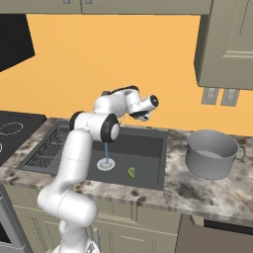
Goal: Dump the lemon wedge from the pot into the sink. Then turn on the water and wash the lemon wedge. Then turn off the water and put the lemon wedge back in the pot.
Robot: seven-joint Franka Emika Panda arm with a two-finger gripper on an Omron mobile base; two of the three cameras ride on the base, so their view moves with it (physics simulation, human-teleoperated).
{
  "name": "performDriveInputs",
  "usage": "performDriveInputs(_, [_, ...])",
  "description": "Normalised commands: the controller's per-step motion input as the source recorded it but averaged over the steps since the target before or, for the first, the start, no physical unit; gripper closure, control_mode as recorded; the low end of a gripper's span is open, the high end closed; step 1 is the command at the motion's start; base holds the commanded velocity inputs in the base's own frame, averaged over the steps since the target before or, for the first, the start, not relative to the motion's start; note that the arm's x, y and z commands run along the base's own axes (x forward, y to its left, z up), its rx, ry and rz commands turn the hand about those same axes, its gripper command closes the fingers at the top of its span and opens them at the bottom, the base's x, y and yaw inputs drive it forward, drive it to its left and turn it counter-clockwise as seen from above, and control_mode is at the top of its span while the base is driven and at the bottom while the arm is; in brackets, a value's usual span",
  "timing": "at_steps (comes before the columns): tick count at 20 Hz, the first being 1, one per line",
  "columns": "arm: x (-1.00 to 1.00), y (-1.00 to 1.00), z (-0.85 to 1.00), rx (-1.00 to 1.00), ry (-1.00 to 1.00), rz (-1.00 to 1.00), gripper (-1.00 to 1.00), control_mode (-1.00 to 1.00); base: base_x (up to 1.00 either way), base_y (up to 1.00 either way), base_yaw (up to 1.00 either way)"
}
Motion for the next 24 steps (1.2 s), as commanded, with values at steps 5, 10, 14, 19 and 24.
performDriveInputs(5, [-0.14, 0.0, 0.01, 0.0, 0.0, 0.0, -1.0, -1.0, 0.0, 0.0, 0.0])
performDriveInputs(10, [-0.24, -0.09, -0.14, 0.0, 0.0, 0.0, -1.0, -1.0, 0.0, 0.0, 0.0])
performDriveInputs(14, [-0.31, -0.17, -0.26, 0.0, 0.0, 0.0, -1.0, -1.0, 0.0, 0.0, 0.0])
performDriveInputs(19, [-0.13, -0.06, -0.38, -0.02, 0.0, 0.0, -1.0, -1.0, 0.0, 0.0, 0.0])
performDriveInputs(24, [0.07, 0.0, -0.17, 0.0, 0.0, 0.0, -1.0, -1.0, 0.0, 0.0, 0.0])
